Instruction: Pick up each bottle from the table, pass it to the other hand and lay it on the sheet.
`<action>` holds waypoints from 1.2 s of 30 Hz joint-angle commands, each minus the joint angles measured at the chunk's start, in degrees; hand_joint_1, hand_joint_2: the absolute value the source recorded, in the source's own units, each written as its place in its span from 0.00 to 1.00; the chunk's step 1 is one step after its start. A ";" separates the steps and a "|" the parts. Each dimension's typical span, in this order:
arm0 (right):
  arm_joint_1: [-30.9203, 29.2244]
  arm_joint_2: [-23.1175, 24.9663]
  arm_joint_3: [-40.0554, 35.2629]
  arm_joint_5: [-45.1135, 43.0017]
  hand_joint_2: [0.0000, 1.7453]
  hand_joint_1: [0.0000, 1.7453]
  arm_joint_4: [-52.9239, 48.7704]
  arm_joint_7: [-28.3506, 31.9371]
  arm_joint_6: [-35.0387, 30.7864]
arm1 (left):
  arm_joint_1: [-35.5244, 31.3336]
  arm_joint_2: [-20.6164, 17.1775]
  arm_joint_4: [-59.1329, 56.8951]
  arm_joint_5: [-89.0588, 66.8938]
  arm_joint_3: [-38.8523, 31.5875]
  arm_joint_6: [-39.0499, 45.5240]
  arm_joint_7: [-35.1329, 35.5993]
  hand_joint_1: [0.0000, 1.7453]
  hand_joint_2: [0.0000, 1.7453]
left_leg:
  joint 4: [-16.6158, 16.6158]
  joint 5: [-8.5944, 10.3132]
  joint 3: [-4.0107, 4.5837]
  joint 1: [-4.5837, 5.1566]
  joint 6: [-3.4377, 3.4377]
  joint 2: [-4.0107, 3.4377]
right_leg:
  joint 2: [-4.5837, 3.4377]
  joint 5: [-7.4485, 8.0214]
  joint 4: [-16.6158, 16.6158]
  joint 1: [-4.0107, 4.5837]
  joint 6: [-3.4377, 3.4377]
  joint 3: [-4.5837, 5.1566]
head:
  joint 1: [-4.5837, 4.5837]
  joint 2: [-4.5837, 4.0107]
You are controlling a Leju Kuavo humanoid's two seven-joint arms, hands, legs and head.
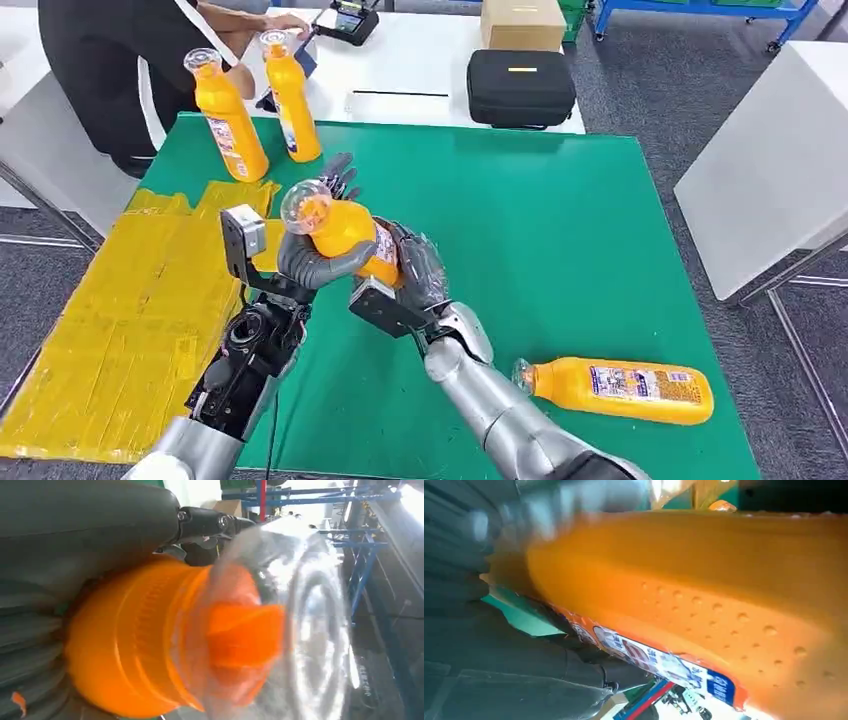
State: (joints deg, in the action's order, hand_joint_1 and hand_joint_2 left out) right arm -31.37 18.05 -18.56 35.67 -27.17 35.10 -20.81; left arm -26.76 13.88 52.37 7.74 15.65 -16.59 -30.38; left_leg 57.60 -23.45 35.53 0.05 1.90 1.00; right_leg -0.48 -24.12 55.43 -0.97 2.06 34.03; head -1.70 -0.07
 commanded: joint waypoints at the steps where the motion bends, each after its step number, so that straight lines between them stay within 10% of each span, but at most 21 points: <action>1: 1.11 0.64 -7.23 1.05 1.00 1.00 -2.99 0.98 0.47 | -3.78 -0.46 -4.68 0.27 1.07 0.03 0.62 0.00 1.00 | 0.00 -0.12 -0.23 -0.03 -0.11 -0.11 | -0.02 -0.10 0.01 0.04 -0.11 -0.20 | 0.00 0.00; 6: 1.99 -0.13 -7.90 0.62 1.00 1.00 -4.13 -0.64 0.67 | -4.45 -0.13 -5.79 0.52 1.30 -0.15 0.41 0.01 1.00 | 0.03 -0.14 -0.27 -0.03 -0.12 -0.08 | 0.04 -0.13 0.02 0.05 -0.11 -0.26 | 0.00 0.00; 7: 2.05 -0.28 -7.79 0.45 1.00 1.00 -3.83 -0.66 0.55 | -4.50 -0.08 -5.90 0.50 1.21 0.13 0.35 1.00 1.00 | 0.00 -0.07 -0.15 -0.03 -0.08 -0.03 | 0.05 -0.07 -0.01 0.04 -0.08 -0.15 | 0.00 0.00; 36: 3.37 -1.11 -6.31 -2.23 1.00 1.00 -4.51 0.08 0.76 | -2.87 -1.02 -3.49 1.20 0.01 1.45 -0.14 1.00 1.00 | -0.02 -0.11 -0.25 -0.04 -0.10 -0.07 | 0.04 -0.10 -0.03 0.05 -0.10 -0.24 | 0.00 0.00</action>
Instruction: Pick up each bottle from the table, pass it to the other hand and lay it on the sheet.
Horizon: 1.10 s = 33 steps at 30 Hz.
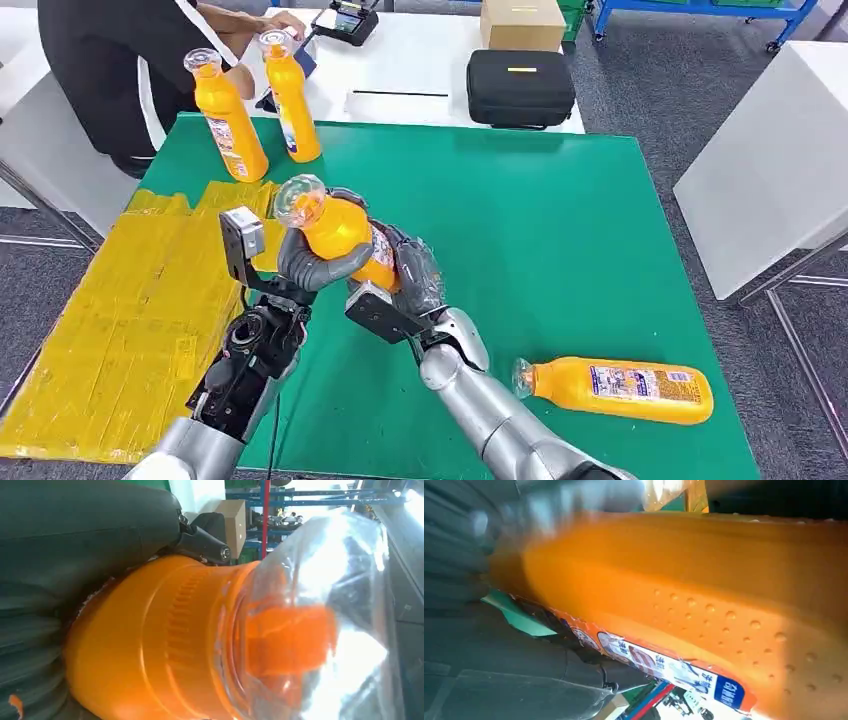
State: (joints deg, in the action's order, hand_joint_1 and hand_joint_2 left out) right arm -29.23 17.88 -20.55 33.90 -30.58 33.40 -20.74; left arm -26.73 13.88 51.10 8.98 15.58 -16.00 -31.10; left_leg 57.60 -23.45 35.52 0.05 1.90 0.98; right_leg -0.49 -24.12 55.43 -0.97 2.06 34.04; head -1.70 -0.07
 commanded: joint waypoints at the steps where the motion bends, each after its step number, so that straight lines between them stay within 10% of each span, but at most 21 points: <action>1: 9.30 -3.93 1.13 -9.90 1.00 0.00 -17.83 5.25 3.31 | -1.18 -2.64 1.33 -2.82 -0.16 4.12 0.66 1.00 1.00 | -0.03 -0.06 -0.15 -0.03 -0.08 -0.02 | 0.06 -0.06 -0.04 0.04 -0.07 -0.16 | 0.00 0.00; 8: 21.87 -7.71 7.06 -18.87 1.00 0.00 -48.40 1.29 8.92 | -0.06 -4.70 6.26 -18.83 -1.67 19.37 0.92 1.00 1.00 | -0.02 -0.10 -0.14 0.01 -0.09 0.05 | 0.10 -0.12 0.00 0.00 -0.08 -0.16 | 0.00 0.00; 18: 27.69 -9.32 9.15 -20.32 1.00 0.00 -62.06 -0.18 9.90 | -1.75 -7.00 7.20 -51.53 -1.79 41.93 8.99 1.00 1.00 | 0.02 -0.10 -0.05 0.01 -0.09 0.07 | 0.11 -0.11 0.03 0.01 -0.09 -0.06 | 0.00 0.00; 26: 28.05 -9.60 9.29 -20.14 1.00 0.00 -63.42 -0.93 9.89 | -1.66 -6.73 7.28 -51.97 -2.32 41.66 9.04 1.00 1.00 | -0.01 -0.09 -0.11 0.00 -0.09 -0.01 | 0.04 -0.08 -0.02 0.02 -0.09 -0.10 | 0.00 0.00; 33: 28.71 -10.61 11.86 -20.84 1.00 0.00 -68.51 -2.81 11.86 | -5.60 -8.06 -4.24 -93.15 0.61 46.47 27.80 1.00 1.00 | -0.01 -0.12 -0.22 0.01 -0.12 0.08 | 0.17 -0.14 0.00 0.02 -0.11 -0.22 | 0.00 0.00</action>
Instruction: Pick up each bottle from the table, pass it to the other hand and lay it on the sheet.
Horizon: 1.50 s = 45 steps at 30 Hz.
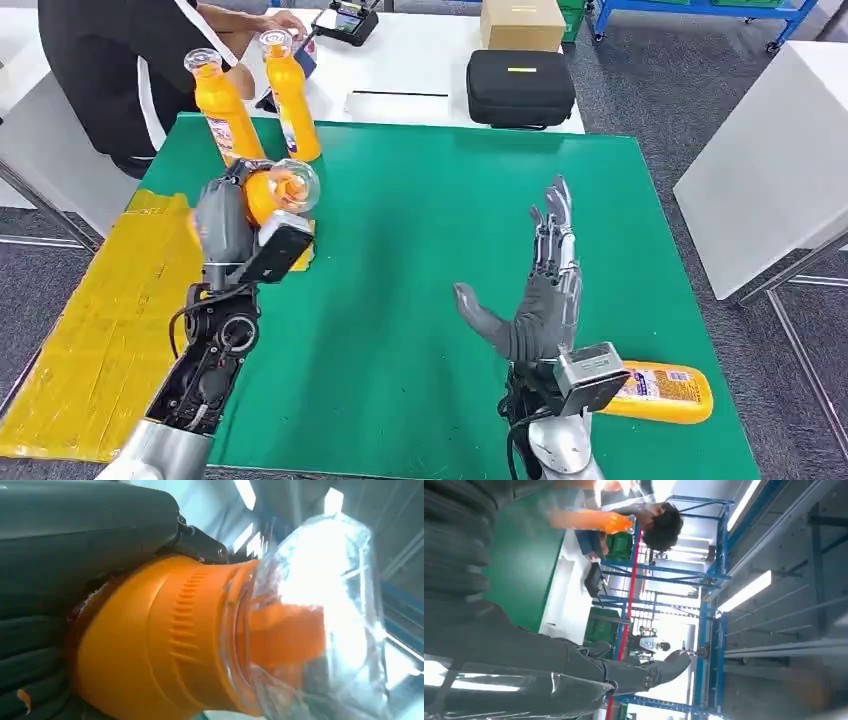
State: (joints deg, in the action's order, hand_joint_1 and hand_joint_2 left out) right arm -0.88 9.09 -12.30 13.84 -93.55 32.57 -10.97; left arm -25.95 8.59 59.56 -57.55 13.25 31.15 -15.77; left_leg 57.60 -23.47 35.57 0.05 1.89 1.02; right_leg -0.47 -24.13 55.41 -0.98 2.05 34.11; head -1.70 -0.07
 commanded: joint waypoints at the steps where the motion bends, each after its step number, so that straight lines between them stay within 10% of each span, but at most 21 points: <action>1: 0.73 -2.14 3.81 -0.59 1.00 0.00 -5.90 -1.98 2.51 | -7.10 -2.59 -15.52 -28.60 2.74 -1.98 13.34 1.00 1.00 | -0.05 -0.03 -0.17 0.01 -0.07 0.09 | 0.16 -0.07 -0.03 0.00 -0.06 -0.21 | 0.02 0.00; 29: -3.93 -1.55 3.28 1.13 1.00 0.00 0.21 -2.31 4.20 | -9.05 -1.88 -36.91 -29.98 -4.98 -3.82 14.79 1.00 1.00 | -0.01 -0.17 -0.38 -0.03 -0.13 -0.24 | -0.09 -0.11 -0.03 0.06 -0.12 -0.37 | 0.00 0.00; 30: -4.13 -1.36 3.39 1.20 1.00 0.00 0.34 -2.36 4.06 | -9.05 -1.80 -37.14 -30.01 -5.16 -3.99 15.06 0.84 1.00 | -0.03 -0.12 -0.29 -0.02 -0.11 -0.20 | -0.08 -0.08 -0.03 0.04 -0.10 -0.28 | 0.00 0.00; 31: -4.17 -1.35 3.43 1.23 1.00 0.00 0.37 -2.38 4.03 | -9.02 -1.77 -37.18 -30.01 -5.20 -3.99 15.07 0.10 1.00 | -0.04 -0.08 -0.21 -0.01 -0.08 -0.17 | -0.07 -0.05 -0.03 0.02 -0.07 -0.19 | 0.02 0.00; 45: -4.33 -1.17 4.25 3.13 1.00 0.00 0.92 -2.49 3.41 | -8.36 1.82 -35.18 -21.36 -11.02 -8.12 2.14 0.00 1.00 | 0.00 -0.08 -0.19 -0.01 -0.08 -0.10 | 0.00 -0.06 -0.03 0.03 -0.07 -0.21 | 0.02 0.00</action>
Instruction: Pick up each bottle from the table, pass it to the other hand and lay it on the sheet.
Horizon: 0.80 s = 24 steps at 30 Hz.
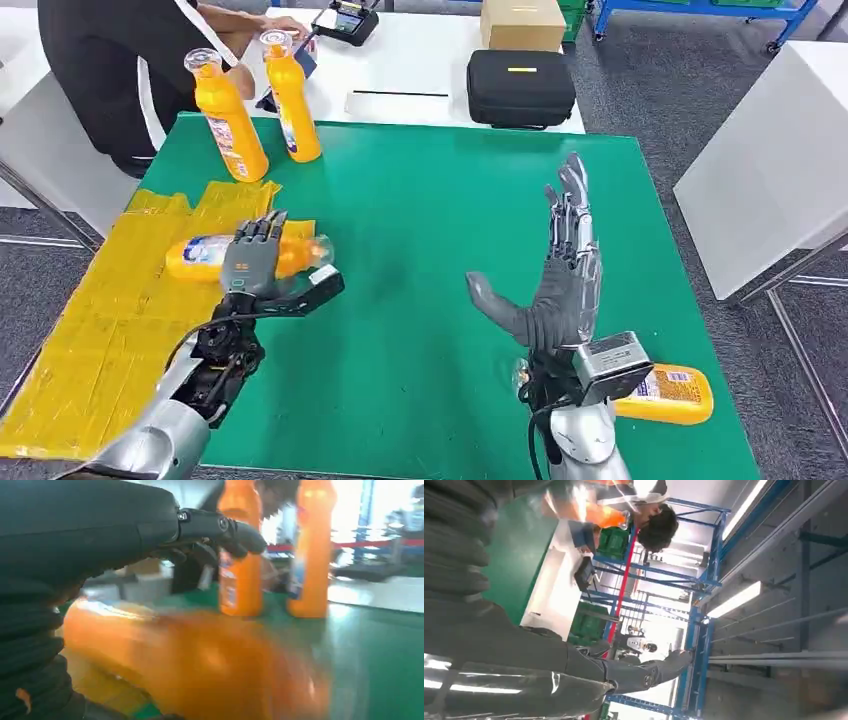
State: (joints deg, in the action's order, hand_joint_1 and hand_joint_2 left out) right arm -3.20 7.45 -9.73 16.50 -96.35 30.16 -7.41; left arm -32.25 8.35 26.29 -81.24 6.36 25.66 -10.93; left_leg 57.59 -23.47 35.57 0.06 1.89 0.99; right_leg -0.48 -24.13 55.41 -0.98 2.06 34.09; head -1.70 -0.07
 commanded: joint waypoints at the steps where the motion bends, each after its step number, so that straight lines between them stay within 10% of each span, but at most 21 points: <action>1: -2.00 0.47 1.67 0.47 1.00 0.00 3.72 -0.09 -0.16 | -2.07 2.06 -1.92 2.33 -4.13 -2.63 -2.70 0.00 1.00 | 0.01 -0.16 -0.34 -0.03 -0.12 -0.15 | -0.03 -0.12 -0.01 0.05 -0.11 -0.33 | 0.02 0.00; 11: -0.84 0.25 2.54 6.28 1.00 0.00 2.70 -0.16 -3.80 | -0.76 4.59 3.40 18.92 -9.16 -9.84 -16.57 0.00 1.00 | 0.00 -0.15 -0.32 -0.03 -0.11 -0.10 | 0.03 -0.13 -0.02 0.05 -0.11 -0.31 | 0.00 0.00; 12: -0.52 -0.29 2.33 9.89 1.00 0.00 2.18 -0.73 -5.63 | -0.37 5.42 5.58 24.44 -11.18 -12.07 -20.36 0.00 0.00 | 0.00 -0.10 -0.21 -0.03 -0.08 -0.06 | 0.04 -0.08 -0.03 0.05 -0.08 -0.21 | 0.00 0.00; 15: -0.52 -1.97 0.77 23.30 1.00 0.00 1.02 -4.58 -10.79 | 2.47 6.15 15.77 40.93 -13.31 -21.78 -27.51 0.00 0.00 | 0.03 -0.13 -0.22 -0.03 -0.08 -0.06 | 0.05 -0.11 -0.01 0.05 -0.08 -0.23 | 0.02 0.00; 16: -0.66 -3.04 -0.08 27.81 1.00 0.00 -0.01 -7.27 -9.78 | 5.04 5.68 23.72 49.87 -12.05 -28.49 -28.71 0.00 1.00 | 0.06 -0.22 -0.34 -0.03 -0.11 -0.12 | 0.02 -0.18 0.01 0.05 -0.10 -0.34 | 0.00 0.00; 24: -1.00 -12.55 -2.76 50.68 1.00 0.00 -1.69 -15.17 -6.15 | 9.60 3.01 37.20 71.32 -5.73 -41.12 -29.07 0.00 1.00 | 0.03 -0.15 -0.23 -0.03 -0.10 -0.15 | -0.03 -0.10 -0.02 0.06 -0.09 -0.21 | 0.00 0.00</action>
State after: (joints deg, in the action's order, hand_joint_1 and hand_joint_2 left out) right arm -2.87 3.83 -9.53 58.86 -97.50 18.23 -16.98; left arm -25.83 13.62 49.65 -16.71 -2.56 -12.06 -40.26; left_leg 57.60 -23.47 35.57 0.07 1.89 0.96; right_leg -0.49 -24.13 55.40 -0.98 2.06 34.09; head -1.70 -0.07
